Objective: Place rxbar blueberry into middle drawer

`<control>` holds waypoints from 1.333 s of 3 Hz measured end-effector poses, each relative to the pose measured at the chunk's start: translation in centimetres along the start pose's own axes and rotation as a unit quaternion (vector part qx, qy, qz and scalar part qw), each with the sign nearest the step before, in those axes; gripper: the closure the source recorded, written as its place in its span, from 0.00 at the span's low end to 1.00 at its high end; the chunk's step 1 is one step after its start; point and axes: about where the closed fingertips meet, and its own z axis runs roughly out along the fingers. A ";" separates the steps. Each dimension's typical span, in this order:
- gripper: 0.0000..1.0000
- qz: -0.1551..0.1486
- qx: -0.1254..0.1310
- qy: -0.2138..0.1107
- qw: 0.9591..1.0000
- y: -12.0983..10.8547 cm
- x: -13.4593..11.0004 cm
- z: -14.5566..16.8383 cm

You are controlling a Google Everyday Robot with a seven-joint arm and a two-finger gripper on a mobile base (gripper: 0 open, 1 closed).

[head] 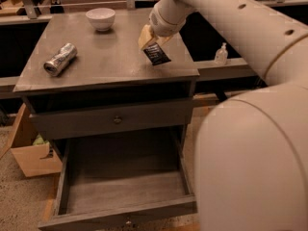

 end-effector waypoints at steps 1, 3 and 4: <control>1.00 -0.045 -0.079 -0.059 0.994 2.8 1.1 -4.8; 1.00 -0.085 -0.117 -0.078 0.986 5.0 2.1 -5.4; 1.00 -0.093 -0.171 -0.113 0.974 8.5 4.2 -5.9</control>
Offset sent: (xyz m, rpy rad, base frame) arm -0.0371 0.0027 0.0291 0.1087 -0.0670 0.1270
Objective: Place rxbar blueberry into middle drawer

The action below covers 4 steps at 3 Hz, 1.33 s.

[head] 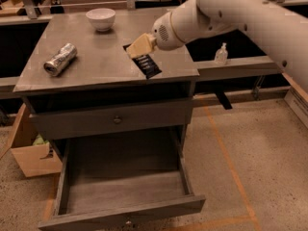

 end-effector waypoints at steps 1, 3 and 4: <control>1.00 -0.016 -0.075 -0.024 0.997 4.3 3.3 2.3; 1.00 -0.154 -0.136 0.003 0.979 10.4 11.7 7.3; 1.00 -0.154 -0.136 0.002 0.979 10.4 11.6 7.3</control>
Offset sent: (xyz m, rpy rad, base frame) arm -0.1184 0.0742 -0.0966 0.0890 -0.1328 0.4758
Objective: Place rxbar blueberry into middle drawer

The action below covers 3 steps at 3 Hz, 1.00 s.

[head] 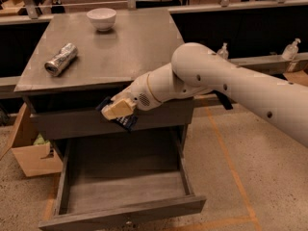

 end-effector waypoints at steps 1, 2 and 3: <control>1.00 0.008 0.010 0.009 1.000 0.2 3.4 1.6; 1.00 -0.011 0.010 0.012 1.000 0.6 7.5 3.8; 1.00 -0.057 -0.006 0.012 0.998 1.0 11.0 6.0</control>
Offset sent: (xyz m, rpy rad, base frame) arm -0.0280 -0.0113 -0.1412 -0.0503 -0.1022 0.0575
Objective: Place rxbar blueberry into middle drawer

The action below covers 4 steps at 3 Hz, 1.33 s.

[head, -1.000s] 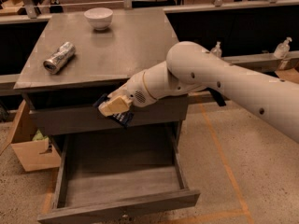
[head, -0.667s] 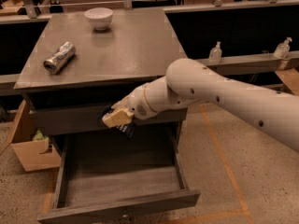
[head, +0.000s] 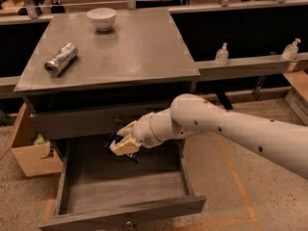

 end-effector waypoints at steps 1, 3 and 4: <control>1.00 -0.035 -0.035 0.012 0.999 0.9 4.5 2.8; 1.00 -0.042 -0.079 0.060 0.994 3.6 12.9 8.3; 1.00 -0.038 -0.074 0.108 0.991 3.6 16.6 10.6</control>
Offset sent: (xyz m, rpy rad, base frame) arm -0.0455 -0.0066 -0.1693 -0.0899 0.0549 0.2132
